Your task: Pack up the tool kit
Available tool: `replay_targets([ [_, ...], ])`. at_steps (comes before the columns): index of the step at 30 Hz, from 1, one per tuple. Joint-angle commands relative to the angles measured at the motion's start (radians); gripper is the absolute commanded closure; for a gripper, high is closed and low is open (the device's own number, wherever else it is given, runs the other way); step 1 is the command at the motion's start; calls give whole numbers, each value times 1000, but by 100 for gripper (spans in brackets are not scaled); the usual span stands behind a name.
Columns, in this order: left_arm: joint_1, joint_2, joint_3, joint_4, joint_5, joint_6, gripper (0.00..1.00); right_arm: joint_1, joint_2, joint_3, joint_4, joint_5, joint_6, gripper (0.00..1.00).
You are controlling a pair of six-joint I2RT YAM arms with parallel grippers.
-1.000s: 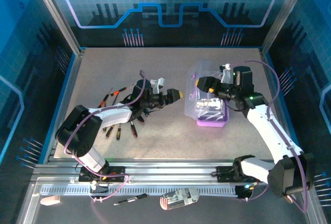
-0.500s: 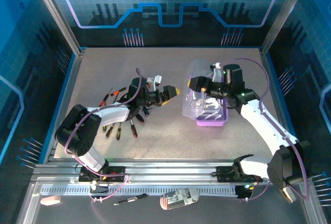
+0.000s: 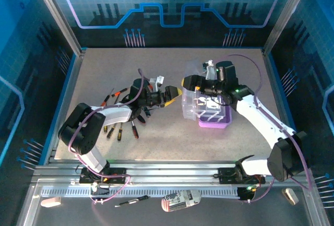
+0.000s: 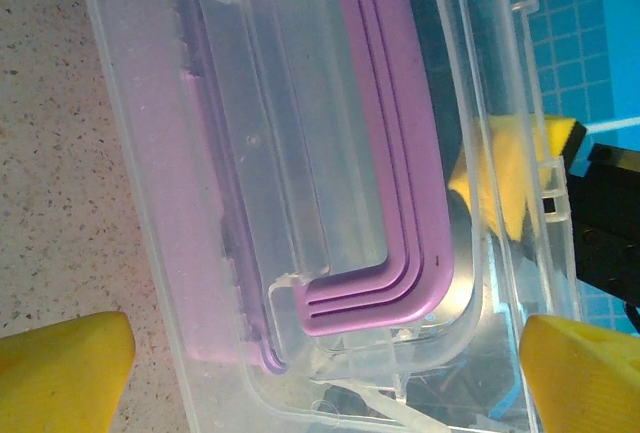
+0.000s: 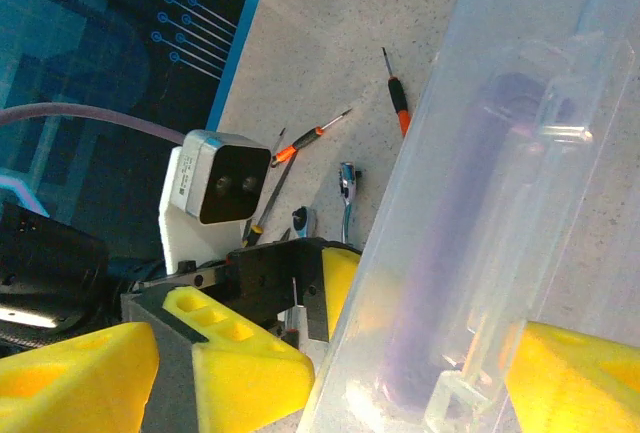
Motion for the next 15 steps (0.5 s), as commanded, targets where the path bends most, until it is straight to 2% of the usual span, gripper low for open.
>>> replay_targets([
  [1, 25, -9, -23, 50, 25, -19, 1, 10, -29, 41, -41, 41, -38, 10],
  [4, 43, -20, -33, 50, 29, -20, 1, -3, -70, 65, -109, 99, -80, 10],
  [8, 51, -14, -30, 56, 39, -32, 1, -33, -118, 82, -202, 186, -148, 16],
  [15, 51, -16, -9, 68, 57, -51, 1, -161, -218, -6, -287, 313, -182, 19],
])
